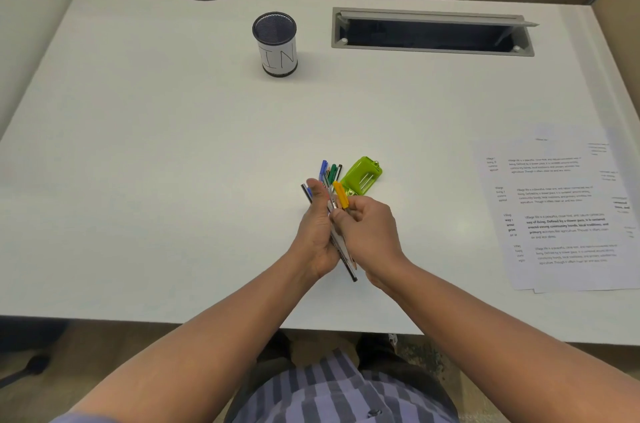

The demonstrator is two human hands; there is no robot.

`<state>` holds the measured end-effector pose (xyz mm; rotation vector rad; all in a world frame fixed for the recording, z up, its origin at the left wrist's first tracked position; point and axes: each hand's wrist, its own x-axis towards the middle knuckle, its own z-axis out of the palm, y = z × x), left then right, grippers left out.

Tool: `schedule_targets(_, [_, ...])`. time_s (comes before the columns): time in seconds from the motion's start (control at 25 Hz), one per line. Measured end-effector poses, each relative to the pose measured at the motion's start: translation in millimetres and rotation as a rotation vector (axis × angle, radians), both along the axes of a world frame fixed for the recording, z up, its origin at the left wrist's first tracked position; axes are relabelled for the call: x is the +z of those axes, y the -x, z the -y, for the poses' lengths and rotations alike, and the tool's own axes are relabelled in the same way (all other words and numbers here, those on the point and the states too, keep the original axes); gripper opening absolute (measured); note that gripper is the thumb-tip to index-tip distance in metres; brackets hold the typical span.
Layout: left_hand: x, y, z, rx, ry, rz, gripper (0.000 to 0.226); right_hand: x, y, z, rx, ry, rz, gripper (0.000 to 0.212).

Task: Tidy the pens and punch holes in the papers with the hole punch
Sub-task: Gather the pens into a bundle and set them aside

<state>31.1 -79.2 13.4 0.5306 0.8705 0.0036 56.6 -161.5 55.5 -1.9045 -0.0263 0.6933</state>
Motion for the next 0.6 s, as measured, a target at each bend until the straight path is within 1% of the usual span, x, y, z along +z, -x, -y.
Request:
schedule_targets(0.08, [0.4, -1.0, -6.6, -0.003, 0.023, 0.034, 0.078, 2.6, 1.2, 0.6, 0.089, 0.050, 0.057, 0.011])
schedule_targets(0.16, [0.9, -2.3, -9.0, -0.017, 0.049, 0.044, 0.077, 5.0, 2.5, -1.7, 0.111, 0.049, 0.052, 0.012])
schedule_targets(0.24, [-0.6, -3.3, -10.7, -0.019, 0.077, 0.039, 0.086, 7.8, 2.9, -4.6, 0.074, 0.011, 0.002, 0.014])
schedule_targets(0.36, [-0.5, -2.7, -13.7, -0.027, 0.134, 0.080, 0.096, 12.7, 0.0, -5.5, 0.010, -0.038, -0.032, 0.015])
schedule_targets(0.48, [0.5, -1.4, -15.5, -0.008, 0.182, 0.124, 0.104, 14.9, -0.7, -8.2, 0.049, -0.027, 0.002, 0.020])
schedule_targets(0.6, [1.4, -1.8, -16.7, 0.028, 0.233, 0.170, 0.108, 17.2, 4.6, -13.8, 0.123, -0.017, 0.027, 0.033])
